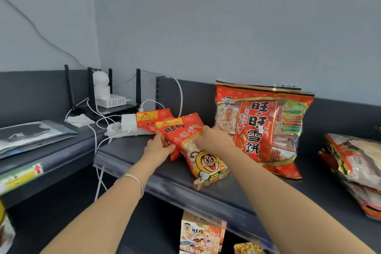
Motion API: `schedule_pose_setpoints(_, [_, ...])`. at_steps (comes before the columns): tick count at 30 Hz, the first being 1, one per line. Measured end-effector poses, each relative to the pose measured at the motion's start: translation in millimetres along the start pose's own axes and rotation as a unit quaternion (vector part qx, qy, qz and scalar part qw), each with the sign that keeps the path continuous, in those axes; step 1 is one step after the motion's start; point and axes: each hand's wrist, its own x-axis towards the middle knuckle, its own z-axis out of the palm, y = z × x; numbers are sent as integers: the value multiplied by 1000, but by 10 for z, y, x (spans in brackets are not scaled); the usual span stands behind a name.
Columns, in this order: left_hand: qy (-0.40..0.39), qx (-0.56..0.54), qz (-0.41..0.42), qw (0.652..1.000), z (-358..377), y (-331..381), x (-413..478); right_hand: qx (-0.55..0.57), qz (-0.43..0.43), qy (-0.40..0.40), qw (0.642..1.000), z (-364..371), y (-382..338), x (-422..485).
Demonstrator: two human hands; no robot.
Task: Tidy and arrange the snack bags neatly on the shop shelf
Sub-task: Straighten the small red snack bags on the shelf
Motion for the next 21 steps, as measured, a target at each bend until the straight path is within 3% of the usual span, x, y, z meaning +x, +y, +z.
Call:
schedule_pose_setpoints(4, [-17,-176,-40,983,8,100,12,53,21,-28,998,-31,-37,50])
schedule_pose_setpoints(8, [-35,-219,-60,973,109,96,101,151,22,-32,988,-67,-2,41])
schedule_pose_setpoints(13, [8,-302,-84,950,124,30,236,243,31,-30,969,-56,45,67])
schedule_pose_setpoints(21, [40,-428,-73,900,175,-7,463,236,108,-62,964,-55,-99,247])
